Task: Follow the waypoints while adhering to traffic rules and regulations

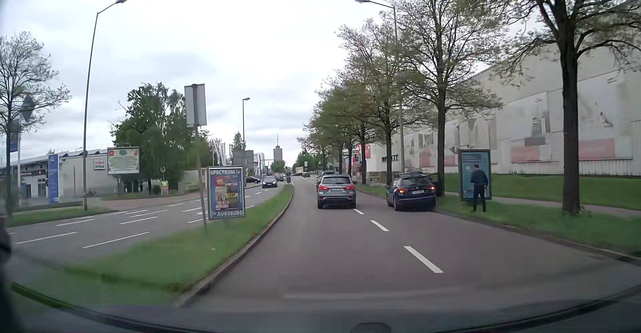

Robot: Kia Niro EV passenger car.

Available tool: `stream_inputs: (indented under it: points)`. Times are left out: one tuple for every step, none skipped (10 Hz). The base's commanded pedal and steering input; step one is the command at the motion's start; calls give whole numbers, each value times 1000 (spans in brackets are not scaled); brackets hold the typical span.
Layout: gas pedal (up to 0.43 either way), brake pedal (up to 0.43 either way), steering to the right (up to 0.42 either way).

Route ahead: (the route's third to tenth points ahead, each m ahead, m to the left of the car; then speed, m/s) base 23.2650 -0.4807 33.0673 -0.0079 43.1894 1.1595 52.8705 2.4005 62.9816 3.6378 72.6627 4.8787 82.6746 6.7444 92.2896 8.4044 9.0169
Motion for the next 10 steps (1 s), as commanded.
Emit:
stream_inputs:
  points:
    - [228, 0, -32]
    - [228, 0, -31]
    - [228, 0, -31]
    - [220, 0, -27]
    - [209, 0, -19]
    - [197, 0, -16]
    - [177, 0, -15]
    - [177, 0, -15]
    - [189, 0, -14]
    - [197, 0, -14]
